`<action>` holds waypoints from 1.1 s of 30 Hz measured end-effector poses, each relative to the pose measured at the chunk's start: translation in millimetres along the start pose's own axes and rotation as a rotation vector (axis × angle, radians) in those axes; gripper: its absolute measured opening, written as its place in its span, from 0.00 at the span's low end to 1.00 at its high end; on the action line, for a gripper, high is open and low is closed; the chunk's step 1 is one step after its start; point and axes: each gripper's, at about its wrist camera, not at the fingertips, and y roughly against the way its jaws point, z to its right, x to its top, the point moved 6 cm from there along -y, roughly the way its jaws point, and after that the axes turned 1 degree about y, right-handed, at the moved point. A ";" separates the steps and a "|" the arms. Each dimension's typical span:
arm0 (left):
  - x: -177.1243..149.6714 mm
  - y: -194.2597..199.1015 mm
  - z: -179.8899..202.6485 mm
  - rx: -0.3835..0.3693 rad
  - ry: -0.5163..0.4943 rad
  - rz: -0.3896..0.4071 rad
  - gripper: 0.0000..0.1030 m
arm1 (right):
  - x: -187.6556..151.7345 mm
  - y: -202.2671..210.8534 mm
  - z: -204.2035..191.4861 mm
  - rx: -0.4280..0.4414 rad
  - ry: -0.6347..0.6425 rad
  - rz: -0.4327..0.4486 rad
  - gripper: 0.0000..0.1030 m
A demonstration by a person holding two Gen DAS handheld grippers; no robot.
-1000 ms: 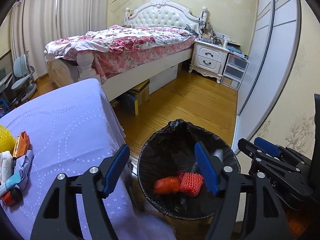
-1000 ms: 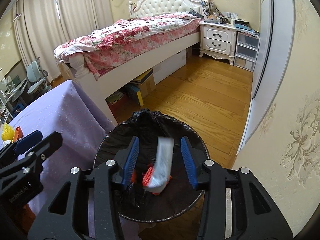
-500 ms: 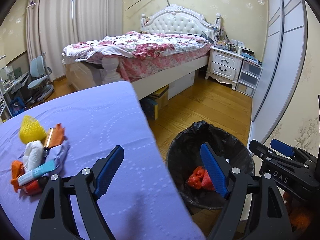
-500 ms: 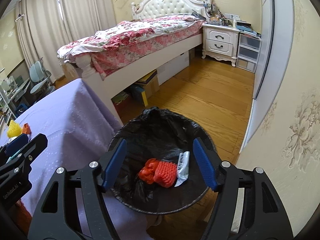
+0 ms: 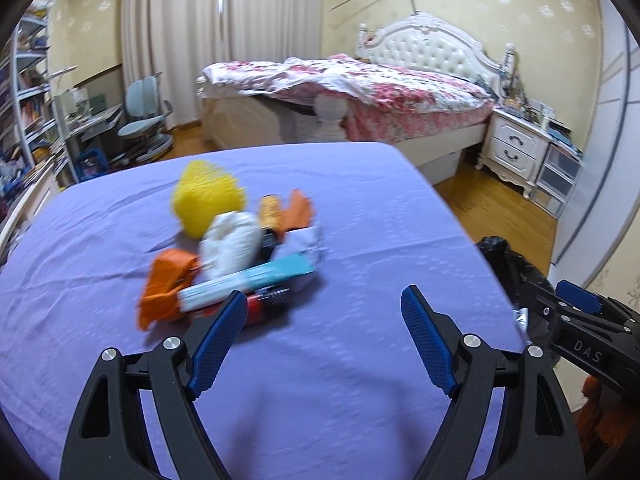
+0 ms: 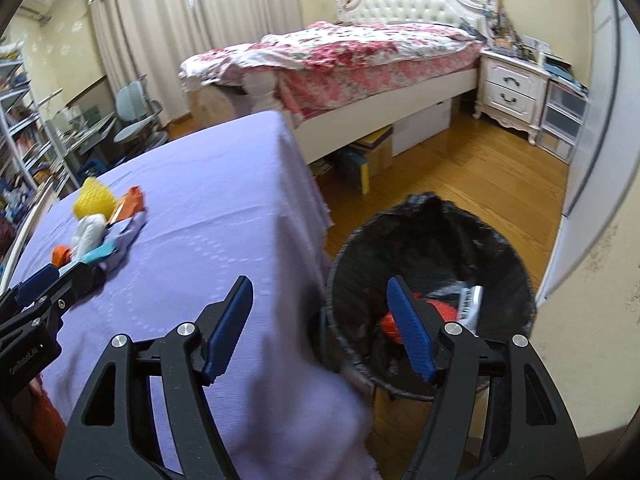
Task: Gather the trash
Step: 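Move both open grippers back toward the remaining trash on the table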
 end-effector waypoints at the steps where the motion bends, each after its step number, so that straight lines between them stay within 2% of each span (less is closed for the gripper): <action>1: -2.5 1.9 -11.5 0.017 0.014 -0.003 0.77 | -0.8 -0.8 -7.8 0.010 0.011 -0.004 0.66; 6: -11.6 7.2 -65.6 0.100 0.079 -0.012 0.77 | -3.8 -5.1 -53.2 0.056 0.084 -0.022 0.67; 10: -17.8 5.7 -97.6 0.156 0.114 -0.037 0.77 | -5.9 -9.5 -86.2 0.096 0.124 -0.041 0.72; 13: -21.2 6.6 -121.4 0.211 0.126 -0.045 0.77 | -11.5 -14.4 -112.6 0.122 0.159 -0.062 0.72; 20: -26.3 4.7 -166.1 0.288 0.154 -0.056 0.77 | -25.4 -18.4 -171.5 0.170 0.247 -0.102 0.73; 26: -33.1 3.8 -188.5 0.270 0.201 -0.074 0.77 | -32.3 -22.4 -203.9 0.201 0.285 -0.122 0.73; 33: -33.3 4.7 -190.8 0.256 0.204 -0.073 0.77 | -32.3 -28.0 -234.3 0.223 0.281 -0.124 0.74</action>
